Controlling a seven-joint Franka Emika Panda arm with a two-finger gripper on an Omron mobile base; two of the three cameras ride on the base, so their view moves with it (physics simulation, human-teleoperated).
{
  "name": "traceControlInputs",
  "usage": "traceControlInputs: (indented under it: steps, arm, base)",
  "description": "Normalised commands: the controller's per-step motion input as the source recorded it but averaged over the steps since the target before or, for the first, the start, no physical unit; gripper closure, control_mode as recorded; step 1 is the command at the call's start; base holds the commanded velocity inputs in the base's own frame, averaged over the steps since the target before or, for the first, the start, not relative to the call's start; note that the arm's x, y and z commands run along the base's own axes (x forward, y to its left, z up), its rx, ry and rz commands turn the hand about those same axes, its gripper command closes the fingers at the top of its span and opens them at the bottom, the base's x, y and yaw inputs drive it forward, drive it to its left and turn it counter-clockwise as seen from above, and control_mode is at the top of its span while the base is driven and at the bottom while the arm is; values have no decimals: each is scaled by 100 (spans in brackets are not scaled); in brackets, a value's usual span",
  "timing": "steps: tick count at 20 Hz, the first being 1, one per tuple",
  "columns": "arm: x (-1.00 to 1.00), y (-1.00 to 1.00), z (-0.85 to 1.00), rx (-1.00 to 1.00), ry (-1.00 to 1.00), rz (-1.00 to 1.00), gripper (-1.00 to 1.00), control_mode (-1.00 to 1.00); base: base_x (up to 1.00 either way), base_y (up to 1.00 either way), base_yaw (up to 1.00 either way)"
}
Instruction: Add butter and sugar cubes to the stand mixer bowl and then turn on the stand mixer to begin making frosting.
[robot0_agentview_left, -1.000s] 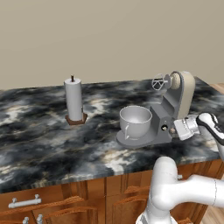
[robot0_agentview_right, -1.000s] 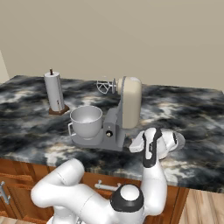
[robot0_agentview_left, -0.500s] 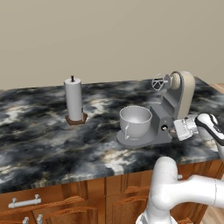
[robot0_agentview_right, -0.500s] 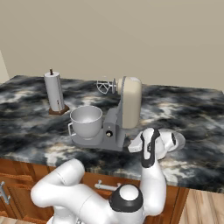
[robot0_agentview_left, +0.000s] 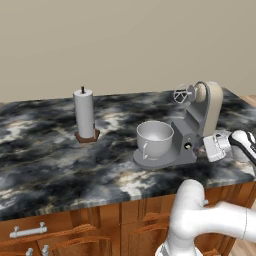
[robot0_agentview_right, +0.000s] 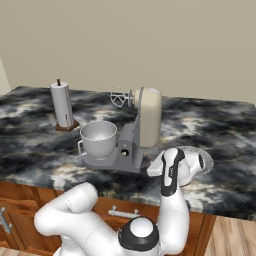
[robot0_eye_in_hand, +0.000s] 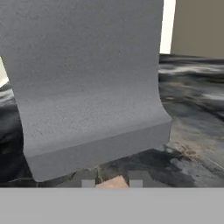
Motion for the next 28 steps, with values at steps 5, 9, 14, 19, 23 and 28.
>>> traceControlInputs:
  steps: [5, 9, 14, 19, 23, 28]
  arm:
    - [-62, 7, 83, 0, -7, -4, 100, -100]
    - [-59, 18, 96, 0, -2, -5, 100, -100]
    - [-78, 17, 77, -6, 0, -7, 100, -100]
    - [-82, 28, 57, -13, 3, -10, 100, -100]
    - [-83, 34, 52, -15, 3, -9, 100, -100]
    - [-98, 46, 62, -14, 0, -8, 100, -100]
  base:
    - [0, 0, 0]
    - [0, 0, 0]
    - [0, 0, 0]
    - [0, 0, 0]
    - [0, 0, 0]
    - [0, 0, 0]
